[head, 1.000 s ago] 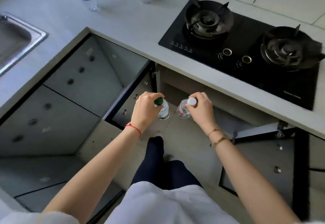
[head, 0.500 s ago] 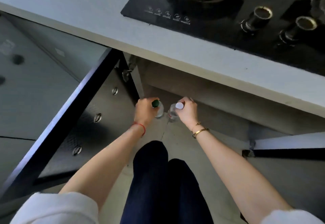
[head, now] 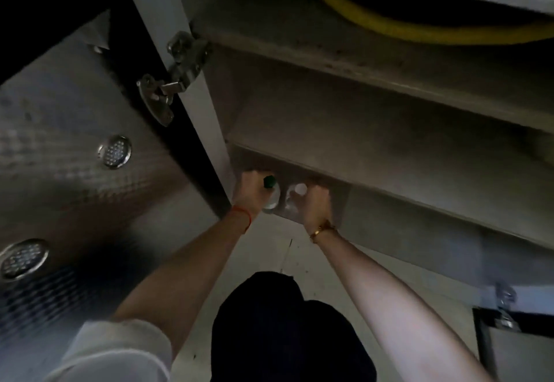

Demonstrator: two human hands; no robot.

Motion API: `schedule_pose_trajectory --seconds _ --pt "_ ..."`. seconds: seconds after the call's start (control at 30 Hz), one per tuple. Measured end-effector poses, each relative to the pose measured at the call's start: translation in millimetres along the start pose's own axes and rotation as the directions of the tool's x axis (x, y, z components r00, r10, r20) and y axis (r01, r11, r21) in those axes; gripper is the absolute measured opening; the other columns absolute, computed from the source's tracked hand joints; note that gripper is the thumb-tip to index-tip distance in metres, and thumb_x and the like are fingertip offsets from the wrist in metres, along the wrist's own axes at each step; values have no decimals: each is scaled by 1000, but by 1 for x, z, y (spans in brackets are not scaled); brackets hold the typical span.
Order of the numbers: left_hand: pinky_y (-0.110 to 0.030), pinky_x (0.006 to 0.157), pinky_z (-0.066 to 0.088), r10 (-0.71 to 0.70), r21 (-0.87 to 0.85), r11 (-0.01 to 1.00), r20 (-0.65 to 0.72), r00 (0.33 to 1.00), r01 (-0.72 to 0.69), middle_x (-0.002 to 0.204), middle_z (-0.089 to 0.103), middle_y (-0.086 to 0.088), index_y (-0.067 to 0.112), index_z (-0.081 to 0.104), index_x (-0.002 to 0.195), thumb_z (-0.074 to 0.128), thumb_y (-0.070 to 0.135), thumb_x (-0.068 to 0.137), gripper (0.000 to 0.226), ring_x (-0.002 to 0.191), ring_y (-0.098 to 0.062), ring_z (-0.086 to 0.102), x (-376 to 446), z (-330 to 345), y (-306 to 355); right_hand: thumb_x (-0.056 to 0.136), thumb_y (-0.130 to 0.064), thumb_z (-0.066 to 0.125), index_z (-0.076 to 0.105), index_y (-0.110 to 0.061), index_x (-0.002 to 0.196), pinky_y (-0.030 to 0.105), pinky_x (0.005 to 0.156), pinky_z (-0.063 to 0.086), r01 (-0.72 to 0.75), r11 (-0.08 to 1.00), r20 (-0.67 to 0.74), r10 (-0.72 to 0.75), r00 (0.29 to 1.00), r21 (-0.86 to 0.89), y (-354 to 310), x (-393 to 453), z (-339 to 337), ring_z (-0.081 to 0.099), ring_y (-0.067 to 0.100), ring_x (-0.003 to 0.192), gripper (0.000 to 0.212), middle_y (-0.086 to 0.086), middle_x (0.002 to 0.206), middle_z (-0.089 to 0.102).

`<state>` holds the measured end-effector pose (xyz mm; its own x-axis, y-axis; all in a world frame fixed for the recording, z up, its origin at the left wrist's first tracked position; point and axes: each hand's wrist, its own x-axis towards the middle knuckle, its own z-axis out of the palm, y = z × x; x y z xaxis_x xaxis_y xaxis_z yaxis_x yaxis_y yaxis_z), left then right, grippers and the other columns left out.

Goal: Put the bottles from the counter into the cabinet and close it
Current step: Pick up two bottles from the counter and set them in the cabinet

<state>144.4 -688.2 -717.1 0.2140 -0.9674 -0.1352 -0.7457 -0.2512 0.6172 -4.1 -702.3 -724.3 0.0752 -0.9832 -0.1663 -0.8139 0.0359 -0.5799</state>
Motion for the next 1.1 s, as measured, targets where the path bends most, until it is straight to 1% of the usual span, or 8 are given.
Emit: schedule_pose_trajectory --seconds 0.1,0.27,0.4,0.53,0.6,0.7,0.83,1.1 --pt "-33 87 54 70 24 997 -3 998 -70 104 75 -15 10 76 103 69 4 76 29 99 -30 69 14 10 -5 86 -31 66 62 -2 100 28 64 44 -17 1000 -14 17 1000 -14 7 13 12 66 33 88 33 20 98 69" --pt "-30 76 53 125 47 991 -2 992 -125 91 75 -18 4 74 88 65 0 77 15 88 -33 70 28 17 2 89 -32 63 66 -1 98 31 68 47 -15 1000 30 15 999 -6 -1 26 12 66 33 91 32 21 100 69" --pt "-37 89 54 96 35 995 -7 995 -96 108 73 -17 5 70 110 64 -1 81 30 100 -33 67 24 17 1 87 -32 67 61 -4 113 35 76 50 13 1000 52 -14 999 20 -1 21 18 64 36 99 40 20 112 66" --pt "-36 101 49 80 10 997 -1 997 -80 121 67 -17 5 63 123 64 -3 83 41 111 -34 63 19 10 -2 85 -29 68 60 -6 117 37 83 53 22 998 59 -25 998 65 0 14 13 63 35 104 40 18 118 64" --pt "-40 102 48 82 15 997 22 996 -82 125 65 -16 8 58 130 64 1 85 46 114 -36 62 13 6 0 85 -26 68 61 -5 118 36 85 52 16 996 63 -22 998 91 0 7 7 63 34 105 39 18 118 64" --pt "-44 93 53 55 53 997 48 997 -58 125 65 -16 14 50 137 64 7 85 54 109 -38 63 -6 -6 5 85 -23 69 62 -5 117 31 84 50 17 993 74 -26 997 115 -4 -9 -7 63 33 104 37 17 116 65" --pt "-44 84 56 36 27 999 48 998 -38 120 67 -16 20 51 135 64 11 82 55 104 -36 65 -48 -36 21 85 -21 69 60 -7 118 26 76 45 22 993 89 -32 995 112 -22 -47 -43 62 32 103 37 17 114 65" --pt "-40 95 52 68 6 998 -26 997 -68 127 62 -14 11 57 129 64 4 81 49 113 -33 60 -167 -158 107 84 -23 68 58 -11 126 35 92 42 125 990 61 -128 990 61 -84 -150 -173 53 32 115 45 10 122 63"
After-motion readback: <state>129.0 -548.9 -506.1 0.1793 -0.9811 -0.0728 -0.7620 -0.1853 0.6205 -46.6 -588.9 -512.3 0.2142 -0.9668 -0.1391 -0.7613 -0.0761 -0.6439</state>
